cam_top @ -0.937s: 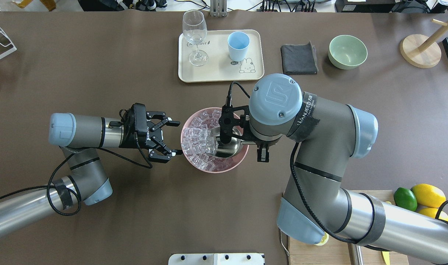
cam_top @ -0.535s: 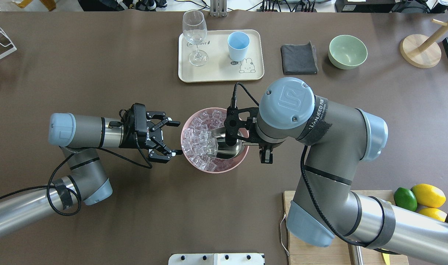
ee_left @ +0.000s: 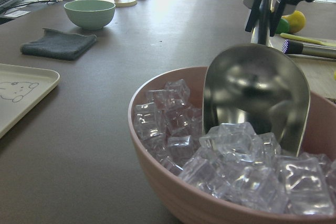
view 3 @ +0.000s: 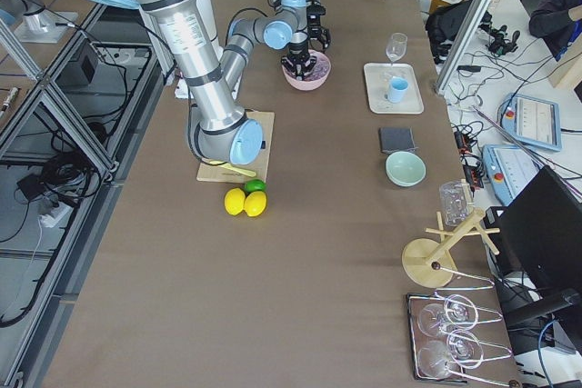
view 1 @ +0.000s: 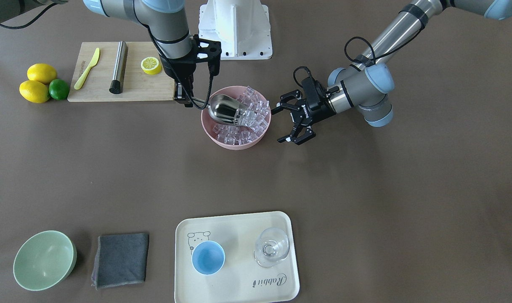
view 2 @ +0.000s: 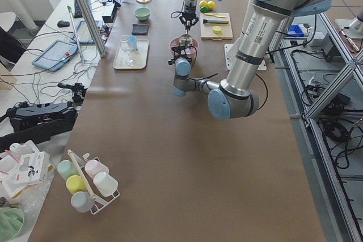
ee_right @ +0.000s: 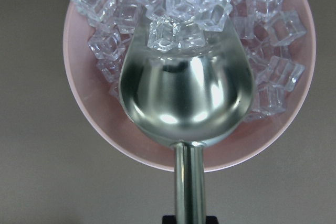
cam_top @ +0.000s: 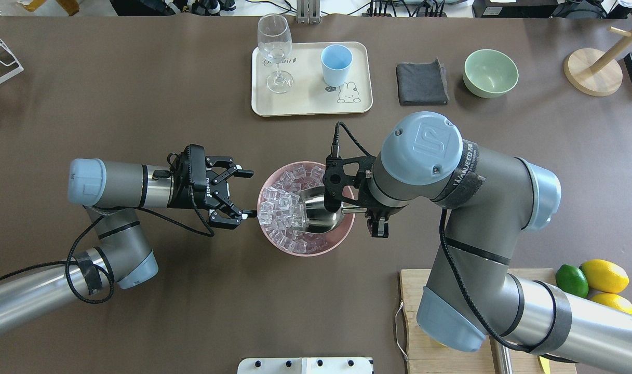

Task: Put ice in cup with scoop
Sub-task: 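Raise the scoop loaded with ice out of the bowl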

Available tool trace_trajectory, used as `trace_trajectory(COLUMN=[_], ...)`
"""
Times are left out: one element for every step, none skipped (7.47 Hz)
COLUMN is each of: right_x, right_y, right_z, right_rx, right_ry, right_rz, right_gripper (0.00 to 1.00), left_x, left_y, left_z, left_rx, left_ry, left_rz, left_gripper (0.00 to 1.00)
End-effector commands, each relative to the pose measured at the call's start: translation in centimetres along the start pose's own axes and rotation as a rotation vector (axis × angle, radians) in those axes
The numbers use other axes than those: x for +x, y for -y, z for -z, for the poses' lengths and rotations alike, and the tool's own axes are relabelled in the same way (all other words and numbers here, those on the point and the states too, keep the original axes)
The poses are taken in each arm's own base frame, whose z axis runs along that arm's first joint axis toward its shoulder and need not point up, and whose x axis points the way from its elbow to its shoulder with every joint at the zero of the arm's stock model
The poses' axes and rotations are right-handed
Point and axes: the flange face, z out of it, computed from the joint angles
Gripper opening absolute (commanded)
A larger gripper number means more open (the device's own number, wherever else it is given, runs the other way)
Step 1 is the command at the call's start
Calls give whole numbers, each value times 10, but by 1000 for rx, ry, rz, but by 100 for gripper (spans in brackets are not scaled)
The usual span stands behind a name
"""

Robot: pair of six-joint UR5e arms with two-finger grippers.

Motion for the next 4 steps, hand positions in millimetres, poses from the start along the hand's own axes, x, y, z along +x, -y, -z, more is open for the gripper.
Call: trace_trajectory(right_x=[-2, 4, 4, 4], right_y=[-1, -7, -9, -12], right_z=[12, 15, 19, 20], right_rx=[29, 34, 43, 58], right_ry=[-4, 3, 7, 2], right_rz=[16, 11, 13, 23], right_gripper=[0, 0, 0, 0], left_x=[-1, -2, -2, -2], left_y=[0, 1, 1, 1], left_z=[1, 2, 2, 2], left_rx=[0, 0, -1, -1], left_ry=[0, 2, 0, 0], left_rz=[2, 2, 2, 2], left_gripper=[97, 97, 97, 97])
